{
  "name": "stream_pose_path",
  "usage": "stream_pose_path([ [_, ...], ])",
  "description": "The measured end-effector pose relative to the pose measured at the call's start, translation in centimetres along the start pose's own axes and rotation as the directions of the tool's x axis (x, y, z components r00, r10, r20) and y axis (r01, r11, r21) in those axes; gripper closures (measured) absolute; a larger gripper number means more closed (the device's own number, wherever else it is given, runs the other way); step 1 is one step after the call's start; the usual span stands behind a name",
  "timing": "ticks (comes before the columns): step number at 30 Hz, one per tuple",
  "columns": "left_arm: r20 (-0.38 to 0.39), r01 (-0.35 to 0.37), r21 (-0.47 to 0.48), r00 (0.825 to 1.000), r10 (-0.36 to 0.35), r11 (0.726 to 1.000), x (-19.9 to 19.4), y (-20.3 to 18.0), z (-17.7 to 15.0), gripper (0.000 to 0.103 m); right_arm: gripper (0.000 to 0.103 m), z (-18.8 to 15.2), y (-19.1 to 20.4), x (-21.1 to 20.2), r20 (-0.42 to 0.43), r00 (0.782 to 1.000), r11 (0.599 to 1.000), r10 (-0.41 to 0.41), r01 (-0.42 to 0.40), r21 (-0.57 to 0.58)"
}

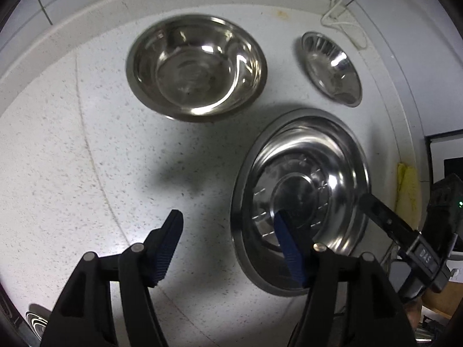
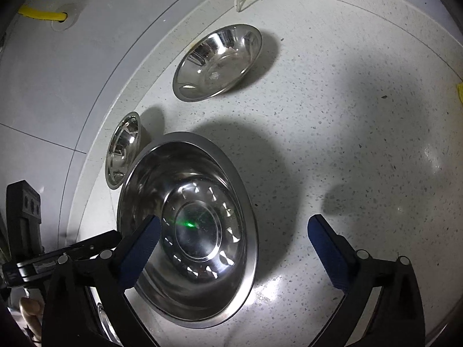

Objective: Organize plates and bowls

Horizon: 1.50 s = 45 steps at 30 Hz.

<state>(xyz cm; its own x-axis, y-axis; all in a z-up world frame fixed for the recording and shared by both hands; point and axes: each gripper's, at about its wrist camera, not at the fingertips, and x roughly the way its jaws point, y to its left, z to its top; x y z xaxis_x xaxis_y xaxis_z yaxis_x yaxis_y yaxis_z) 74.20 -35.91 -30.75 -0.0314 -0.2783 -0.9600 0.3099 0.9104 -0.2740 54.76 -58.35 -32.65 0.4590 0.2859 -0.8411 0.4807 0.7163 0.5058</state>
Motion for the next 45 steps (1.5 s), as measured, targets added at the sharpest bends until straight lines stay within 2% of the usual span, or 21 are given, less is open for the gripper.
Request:
stream_pose_path([
  [7, -0.009, -0.026, -0.026, 1.0, 0.026, 0.999, 1.6, -0.1, 0.5, 0.039, 0.005, -0.4, 0.1, 1.0, -0.01, 0.999, 0.999, -0.044, 0.044, 0.003],
  [8, -0.008, -0.02, -0.036, 1.0, 0.02, 0.999, 1.7, 0.0, 0.5, 0.042, 0.018, -0.5, 0.2, 1.0, -0.012, 0.999, 0.999, -0.042, 0.042, -0.004],
  [9, -0.007, -0.019, -0.042, 1.0, 0.019, 0.999, 1.7, 0.1, 0.4, 0.05, 0.055, -0.7, 0.5, 1.1, -0.022, 0.999, 0.999, -0.046, 0.045, -0.013],
  [10, -0.006, -0.019, -0.043, 1.0, 0.019, 0.999, 1.7, 0.2, 0.3, 0.063, 0.074, -0.9, 0.7, 1.4, -0.036, 0.998, 0.998, -0.059, 0.058, -0.022],
  [11, -0.015, -0.023, -0.034, 1.0, 0.023, 0.999, 1.9, 0.3, 0.2, 0.095, 0.092, -1.2, 1.0, 1.7, -0.046, 0.995, 0.996, -0.086, 0.085, -0.038],
  [17, 0.015, -0.064, 0.012, 0.998, 0.064, 0.998, 0.6, 1.7, -2.4, 0.093, 0.092, -4.4, 4.1, 1.2, -0.037, 0.986, 0.977, -0.162, 0.155, -0.146],
  [22, 0.079, -0.097, -0.002, 0.992, 0.097, 0.995, -3.2, 5.2, -5.9, 0.093, 0.091, -7.7, 8.4, 0.6, -0.046, 0.99, 0.97, -0.136, 0.123, -0.211],
  [28, 0.093, -0.128, -0.095, 0.986, 0.136, 0.987, -6.1, 11.7, -10.1, 0.092, 0.091, -11.2, 14.2, 2.7, -0.102, 0.99, 0.952, -0.098, 0.063, -0.301],
  [34, 0.076, -0.132, -0.204, 0.986, 0.15, 0.97, -6.4, 17.9, -13.2, 0.091, 0.091, -14.2, 18.6, 5.9, -0.168, 0.979, 0.923, -0.112, 0.04, -0.382],
  [42, 0.054, -0.124, -0.289, 0.988, 0.146, 0.949, -4.9, 22.6, -15.4, 0.09, 0.091, -16.3, 21.3, 8.9, -0.208, 0.967, 0.895, -0.148, 0.041, -0.444],
  [45, 0.067, -0.141, -0.277, 0.984, 0.165, 0.951, -5.2, 22.9, -15.7, 0.09, 0.091, -16.5, 21.8, 9.5, -0.21, 0.965, 0.888, -0.159, 0.047, -0.457],
])
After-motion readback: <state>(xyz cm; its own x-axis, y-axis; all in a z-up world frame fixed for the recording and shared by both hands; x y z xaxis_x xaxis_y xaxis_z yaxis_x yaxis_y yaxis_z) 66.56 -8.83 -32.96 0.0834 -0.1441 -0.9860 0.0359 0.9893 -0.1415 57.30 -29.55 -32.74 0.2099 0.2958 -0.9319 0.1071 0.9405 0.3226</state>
